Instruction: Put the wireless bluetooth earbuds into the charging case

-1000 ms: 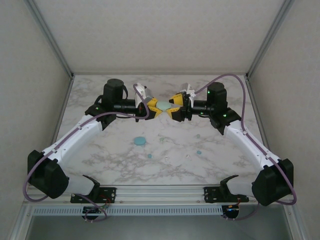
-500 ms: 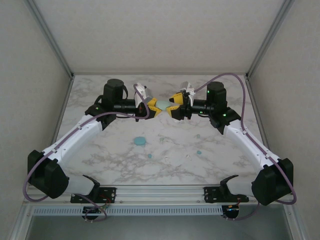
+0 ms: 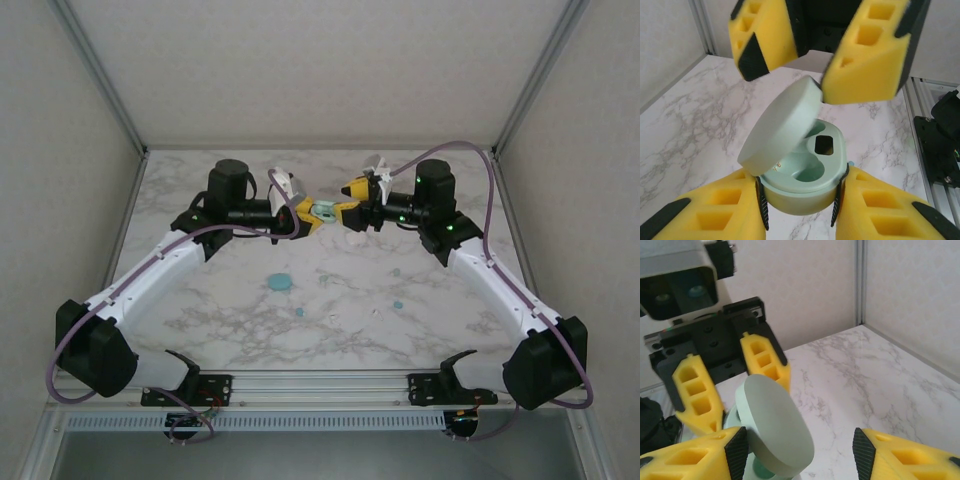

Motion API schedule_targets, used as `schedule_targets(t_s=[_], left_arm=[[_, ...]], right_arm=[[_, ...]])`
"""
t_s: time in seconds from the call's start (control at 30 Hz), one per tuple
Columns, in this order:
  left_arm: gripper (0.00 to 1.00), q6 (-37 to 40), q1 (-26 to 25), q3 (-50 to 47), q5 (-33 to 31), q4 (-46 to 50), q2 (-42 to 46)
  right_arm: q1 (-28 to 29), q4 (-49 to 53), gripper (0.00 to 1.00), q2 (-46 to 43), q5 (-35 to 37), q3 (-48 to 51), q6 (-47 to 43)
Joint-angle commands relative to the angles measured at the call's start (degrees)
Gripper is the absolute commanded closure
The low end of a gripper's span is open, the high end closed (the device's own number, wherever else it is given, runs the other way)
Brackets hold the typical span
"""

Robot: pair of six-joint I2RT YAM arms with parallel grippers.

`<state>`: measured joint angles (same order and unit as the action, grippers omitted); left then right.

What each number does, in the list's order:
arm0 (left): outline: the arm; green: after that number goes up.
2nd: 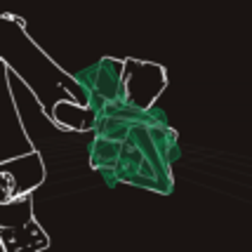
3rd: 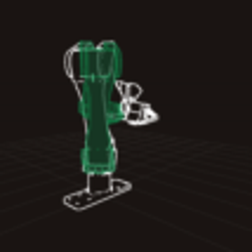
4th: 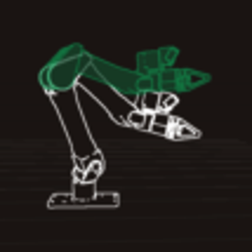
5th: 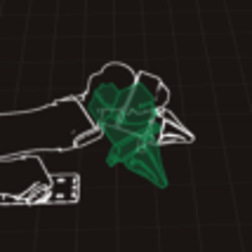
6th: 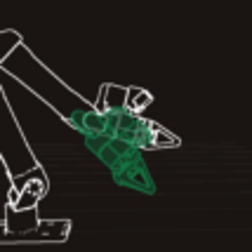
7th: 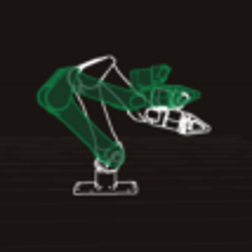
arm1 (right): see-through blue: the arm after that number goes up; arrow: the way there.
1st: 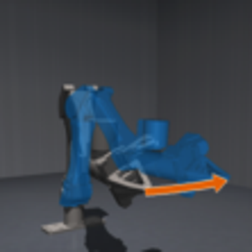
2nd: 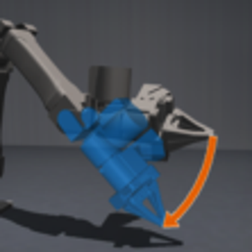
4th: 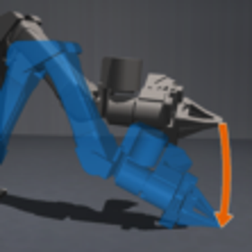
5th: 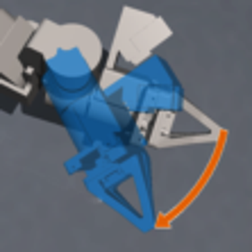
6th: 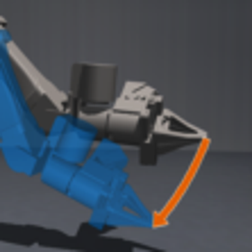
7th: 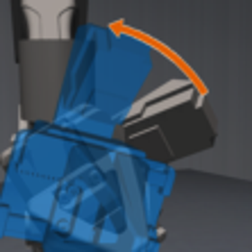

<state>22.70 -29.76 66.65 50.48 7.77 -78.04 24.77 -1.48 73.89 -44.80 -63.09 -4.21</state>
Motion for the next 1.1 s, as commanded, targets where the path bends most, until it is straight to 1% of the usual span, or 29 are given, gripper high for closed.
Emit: schedule_targets(t_s=[0.0,0.1,0.17,0.23,0.33,0.4,0.47,0.53,0.7,0.9,1.0,1.07], left_arm=[[0.77,-0.02,-1.62,-0.21,3.89,-1.1,1.58],[0.77,-0.36,-1.72,-0.42,3.08,-1.14,1.66],[0.77,-1.04,-1.75,-0.88,2.18,-3.25,1.75],[0.77,-2.12,-1.73,-1.75,0.52,-4.99,2.09],[0.77,-3.93,-1.73,-3.28,-2.96,-8.44,2.67],[0.77,-5.19,-1.78,-4.5,-5.27,-11.17,3.25],[0.77,-6.47,-1.71,-5.58,-7.0,-14.03,3.76],[0.77,-7.13,-1.76,-5.84,-7.36,-15.23,3.94],[0.77,-8.25,-1.71,-6.8,-7.91,-17.35,4.49],[0.77,-8.44,-1.71,-8.8,-10.29,-19.99,6.26],[0.77,-8.71,-1.71,-9.48,-11.24,-20.69,6.84],[0.77,-8.96,-1.71,-10.07,-11.76,-21.31,7.27]], right_arm=[[-0.07,1.57,0.4,1.6,5.75,-2.57,2.24],[-0.08,1.8,0.39,2.01,4.42,-3.09,2.79],[-0.08,1.9,0.38,1.97,4.38,-3.4,4.3],[-0.03,2.4,0.37,1.57,1.85,-3.62,4.72],[-0.07,4.45,0.36,0.96,-3.79,-4.42,5.76],[-0.03,6.96,0.34,0.52,-5.11,-5.07,6.05],[-0.07,10.48,0.34,0.23,-4.77,-6.0,5.74],[-0.08,12.44,0.33,0.01,-2.91,-6.02,5.71],[-0.07,13.69,0.33,0.02,-3.51,-6.14,5.73],[-0.33,15.28,0.34,-1.18,-0.85,-8.0,10.88],[-0.43,15.08,0.35,-3.45,1.75,-7.19,12.93],[-0.81,16.13,0.35,-5.17,5.18,-6.49,14.12]])
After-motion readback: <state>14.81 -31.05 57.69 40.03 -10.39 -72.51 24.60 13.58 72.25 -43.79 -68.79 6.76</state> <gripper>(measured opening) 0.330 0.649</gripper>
